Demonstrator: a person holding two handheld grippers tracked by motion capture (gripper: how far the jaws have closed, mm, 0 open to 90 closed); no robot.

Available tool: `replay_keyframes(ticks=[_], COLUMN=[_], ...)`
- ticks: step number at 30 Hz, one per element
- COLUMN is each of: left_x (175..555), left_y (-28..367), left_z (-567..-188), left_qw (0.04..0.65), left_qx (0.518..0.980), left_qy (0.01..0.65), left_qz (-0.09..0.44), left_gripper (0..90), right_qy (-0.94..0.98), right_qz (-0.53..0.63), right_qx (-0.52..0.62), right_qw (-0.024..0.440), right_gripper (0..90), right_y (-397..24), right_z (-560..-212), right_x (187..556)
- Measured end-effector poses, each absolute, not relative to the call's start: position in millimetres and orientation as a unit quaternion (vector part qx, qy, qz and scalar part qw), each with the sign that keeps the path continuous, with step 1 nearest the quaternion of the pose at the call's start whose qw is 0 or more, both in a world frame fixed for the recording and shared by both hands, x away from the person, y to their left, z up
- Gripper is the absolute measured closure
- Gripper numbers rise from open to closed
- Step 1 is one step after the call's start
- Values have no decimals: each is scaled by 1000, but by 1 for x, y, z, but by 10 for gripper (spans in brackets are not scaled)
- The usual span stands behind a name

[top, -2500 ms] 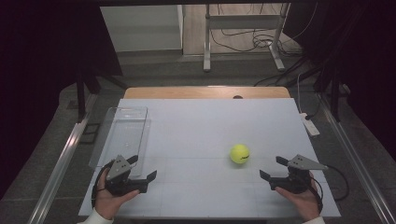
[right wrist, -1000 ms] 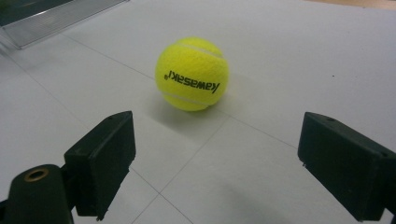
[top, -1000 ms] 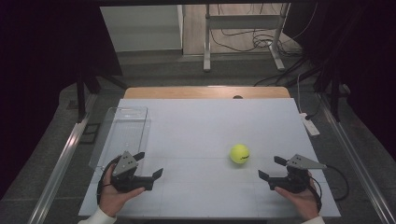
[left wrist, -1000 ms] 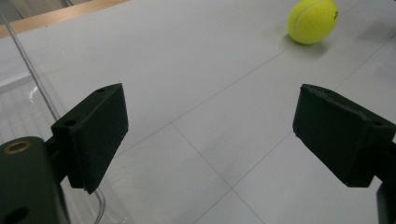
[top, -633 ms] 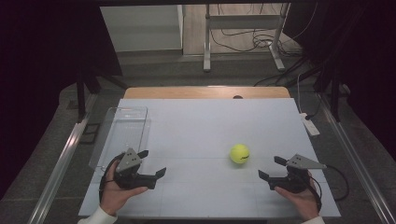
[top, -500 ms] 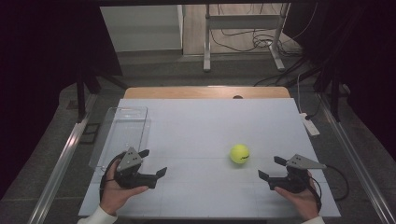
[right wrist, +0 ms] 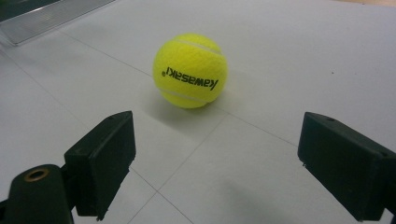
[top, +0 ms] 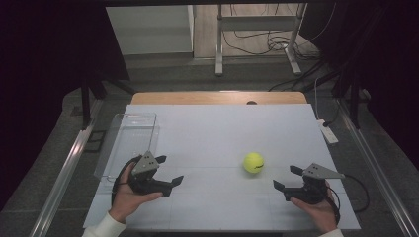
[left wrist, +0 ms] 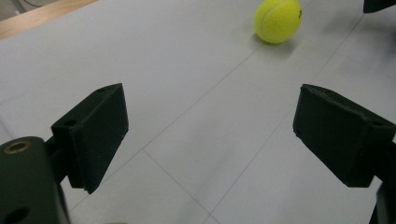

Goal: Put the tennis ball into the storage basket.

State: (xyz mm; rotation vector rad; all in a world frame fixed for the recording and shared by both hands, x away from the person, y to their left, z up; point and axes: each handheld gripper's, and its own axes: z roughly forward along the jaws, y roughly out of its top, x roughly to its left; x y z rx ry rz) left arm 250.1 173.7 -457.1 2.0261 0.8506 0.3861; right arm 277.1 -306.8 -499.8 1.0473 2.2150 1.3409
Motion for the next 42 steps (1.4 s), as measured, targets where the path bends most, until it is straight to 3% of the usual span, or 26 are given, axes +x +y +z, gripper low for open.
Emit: replay_keyframes(ticks=[42], left_x=[302], left_y=[112], left_z=[-435], left_qw=[413], left_qx=[866], left_qy=[269], left_qz=[80], left_gripper=[120], right_qy=[784], right_qz=[469], right_qx=[366], right_qw=[177], right_gripper=[116], right_y=[-307], right_z=[-501], right_x=[278])
